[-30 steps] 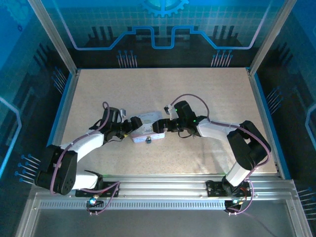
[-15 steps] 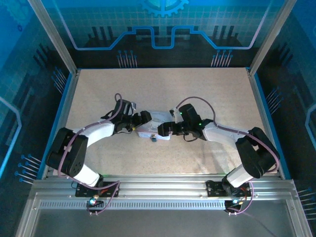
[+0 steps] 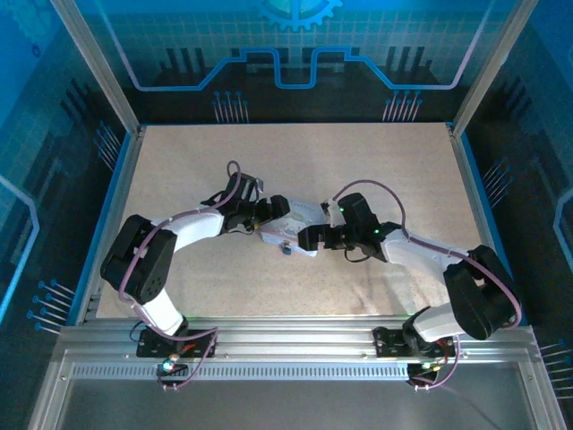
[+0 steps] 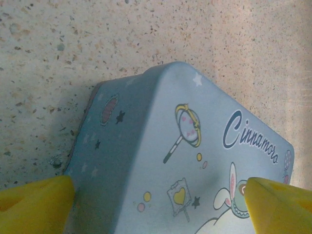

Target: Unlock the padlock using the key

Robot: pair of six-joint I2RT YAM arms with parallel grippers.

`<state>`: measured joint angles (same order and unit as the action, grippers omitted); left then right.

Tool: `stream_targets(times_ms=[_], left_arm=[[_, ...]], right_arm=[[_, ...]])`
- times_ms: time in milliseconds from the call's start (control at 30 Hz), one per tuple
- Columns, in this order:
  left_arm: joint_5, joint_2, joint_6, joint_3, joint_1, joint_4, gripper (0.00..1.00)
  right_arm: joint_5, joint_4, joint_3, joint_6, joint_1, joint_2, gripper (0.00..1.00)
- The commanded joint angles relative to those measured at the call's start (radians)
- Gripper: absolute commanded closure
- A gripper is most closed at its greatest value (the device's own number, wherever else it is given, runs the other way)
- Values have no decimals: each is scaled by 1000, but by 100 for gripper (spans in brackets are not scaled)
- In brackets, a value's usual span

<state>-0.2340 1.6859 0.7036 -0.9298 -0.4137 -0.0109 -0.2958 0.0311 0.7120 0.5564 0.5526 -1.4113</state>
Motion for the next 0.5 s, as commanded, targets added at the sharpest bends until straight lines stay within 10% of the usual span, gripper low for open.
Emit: stream_targets(times_ms=[0,467], left_arm=[[56,-20,-29,-37,-8,28,6],[191,-329,-75,104,-4,114,2]], right_arm=[[16,37,-15,-21,-20,34,0],[87,226,-80,-95,-185,223,0]])
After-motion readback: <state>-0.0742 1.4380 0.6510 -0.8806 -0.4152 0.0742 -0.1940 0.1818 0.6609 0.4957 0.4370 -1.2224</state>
